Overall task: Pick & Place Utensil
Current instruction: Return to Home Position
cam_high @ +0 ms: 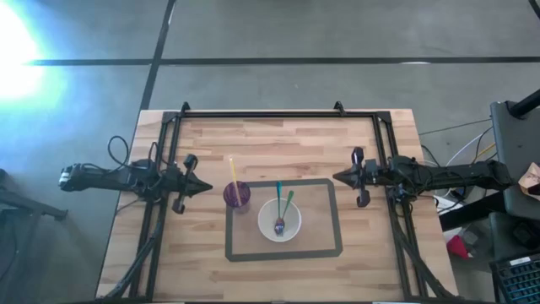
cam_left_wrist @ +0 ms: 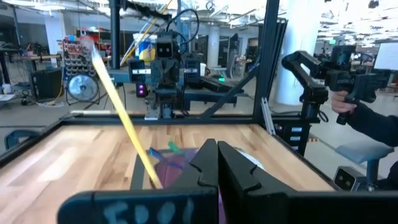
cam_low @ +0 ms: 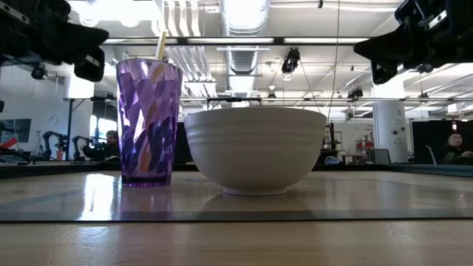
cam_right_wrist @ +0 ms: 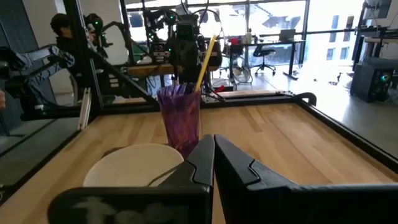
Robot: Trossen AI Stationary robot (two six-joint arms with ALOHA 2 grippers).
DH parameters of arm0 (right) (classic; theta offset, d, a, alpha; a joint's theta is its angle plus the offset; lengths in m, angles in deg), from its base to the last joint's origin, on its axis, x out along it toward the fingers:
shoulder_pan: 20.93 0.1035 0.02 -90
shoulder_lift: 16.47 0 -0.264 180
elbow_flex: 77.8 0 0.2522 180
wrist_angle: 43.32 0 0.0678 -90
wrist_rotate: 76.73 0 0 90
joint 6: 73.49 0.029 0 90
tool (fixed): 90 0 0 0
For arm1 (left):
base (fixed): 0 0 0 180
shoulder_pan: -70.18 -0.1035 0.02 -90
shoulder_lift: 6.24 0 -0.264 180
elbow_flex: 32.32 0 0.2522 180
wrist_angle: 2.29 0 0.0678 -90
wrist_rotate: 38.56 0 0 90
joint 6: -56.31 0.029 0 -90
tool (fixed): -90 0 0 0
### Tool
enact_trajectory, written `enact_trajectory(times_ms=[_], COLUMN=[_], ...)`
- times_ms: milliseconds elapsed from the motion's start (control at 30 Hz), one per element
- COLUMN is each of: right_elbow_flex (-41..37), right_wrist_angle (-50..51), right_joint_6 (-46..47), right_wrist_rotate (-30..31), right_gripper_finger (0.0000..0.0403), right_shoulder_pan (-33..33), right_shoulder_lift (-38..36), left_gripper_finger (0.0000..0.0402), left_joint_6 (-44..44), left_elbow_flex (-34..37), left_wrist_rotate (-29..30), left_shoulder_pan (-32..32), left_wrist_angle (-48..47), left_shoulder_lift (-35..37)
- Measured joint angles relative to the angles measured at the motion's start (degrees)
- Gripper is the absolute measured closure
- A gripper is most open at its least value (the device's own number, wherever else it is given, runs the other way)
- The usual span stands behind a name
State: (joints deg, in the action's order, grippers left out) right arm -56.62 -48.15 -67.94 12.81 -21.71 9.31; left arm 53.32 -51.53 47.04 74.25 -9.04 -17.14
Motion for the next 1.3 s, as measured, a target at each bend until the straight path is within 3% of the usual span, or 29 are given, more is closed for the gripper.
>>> enact_trajectory(times_ms=[233, 567, 800, 1067, 1300], right_elbow_flex=[-0.6, 2.6, 2.4, -0.4, -3.4], right_wrist_angle=[-0.1, 1.0, 6.5, 5.1, 2.8], right_joint_6=[-2.6, -7.5, -4.7, -4.2, -2.7], right_wrist_rotate=[0.4, 0.6, 0.6, 0.8, 4.5], right_gripper_finger=[0.0394, 0.0394, 0.0394, 0.0394, 0.0394], right_shoulder_pan=[0.0, -1.1, -2.3, -2.3, -2.3], right_shoulder_lift=[-1.2, -2.5, -2.7, -3.7, -7.5], left_gripper_finger=[0.0401, 0.0401, 0.0401, 0.0401, 0.0401], left_joint_6=[-1.4, -3.2, -3.2, -3.3, -3.3], left_elbow_flex=[4.7, 5.0, 5.0, 5.0, 5.0], left_wrist_rotate=[1.2, 1.8, 1.7, 1.7, 1.7], left_shoulder_pan=[0.0, 0.0, 0.0, 0.0, 0.0], left_wrist_angle=[2.7, 1.4, 0.2, 0.0, 0.0], left_shoulder_lift=[0.7, 1.1, 1.1, 1.1, 1.1])
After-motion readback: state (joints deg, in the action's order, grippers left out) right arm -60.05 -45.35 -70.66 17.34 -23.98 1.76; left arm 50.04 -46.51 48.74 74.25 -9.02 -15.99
